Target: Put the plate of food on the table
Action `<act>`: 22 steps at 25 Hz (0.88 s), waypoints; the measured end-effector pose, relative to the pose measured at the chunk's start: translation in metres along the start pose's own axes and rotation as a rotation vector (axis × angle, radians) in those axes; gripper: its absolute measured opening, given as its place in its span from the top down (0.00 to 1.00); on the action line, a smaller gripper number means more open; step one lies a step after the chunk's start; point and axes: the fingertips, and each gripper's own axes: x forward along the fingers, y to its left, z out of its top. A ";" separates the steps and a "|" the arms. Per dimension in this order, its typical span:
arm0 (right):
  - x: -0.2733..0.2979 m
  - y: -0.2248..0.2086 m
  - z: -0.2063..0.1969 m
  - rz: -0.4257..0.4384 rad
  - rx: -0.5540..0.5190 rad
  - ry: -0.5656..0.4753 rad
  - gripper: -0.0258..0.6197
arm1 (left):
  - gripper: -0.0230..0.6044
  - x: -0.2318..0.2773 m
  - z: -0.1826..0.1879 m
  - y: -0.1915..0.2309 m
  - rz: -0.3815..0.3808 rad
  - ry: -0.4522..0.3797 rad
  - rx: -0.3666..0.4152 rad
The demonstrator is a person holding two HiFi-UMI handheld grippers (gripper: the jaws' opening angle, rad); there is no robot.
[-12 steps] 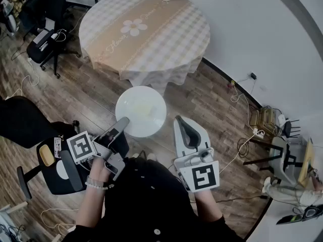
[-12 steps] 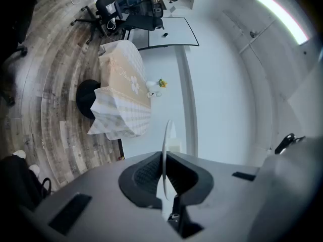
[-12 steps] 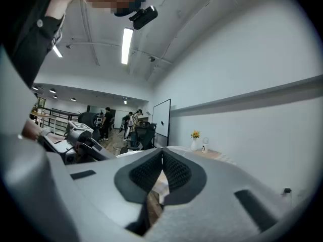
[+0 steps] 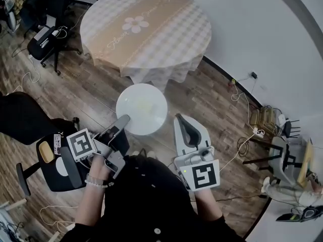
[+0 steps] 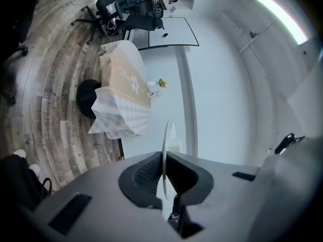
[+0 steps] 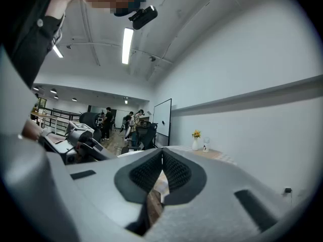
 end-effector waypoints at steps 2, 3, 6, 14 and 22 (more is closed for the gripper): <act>-0.001 0.001 0.000 0.004 0.000 0.000 0.96 | 0.94 -0.001 0.000 0.000 -0.001 -0.003 -0.002; -0.001 0.002 0.001 0.005 0.002 -0.003 0.96 | 0.94 -0.001 -0.001 -0.001 -0.002 -0.005 -0.003; -0.002 0.000 0.001 -0.001 0.017 -0.010 0.96 | 0.94 -0.002 -0.001 0.000 -0.002 -0.007 -0.006; 0.000 0.000 0.003 -0.021 0.026 -0.012 0.96 | 0.94 -0.003 0.002 0.001 0.005 0.014 0.001; 0.004 0.009 0.004 -0.038 0.028 -0.012 0.96 | 0.94 -0.007 0.010 0.004 0.011 0.033 0.007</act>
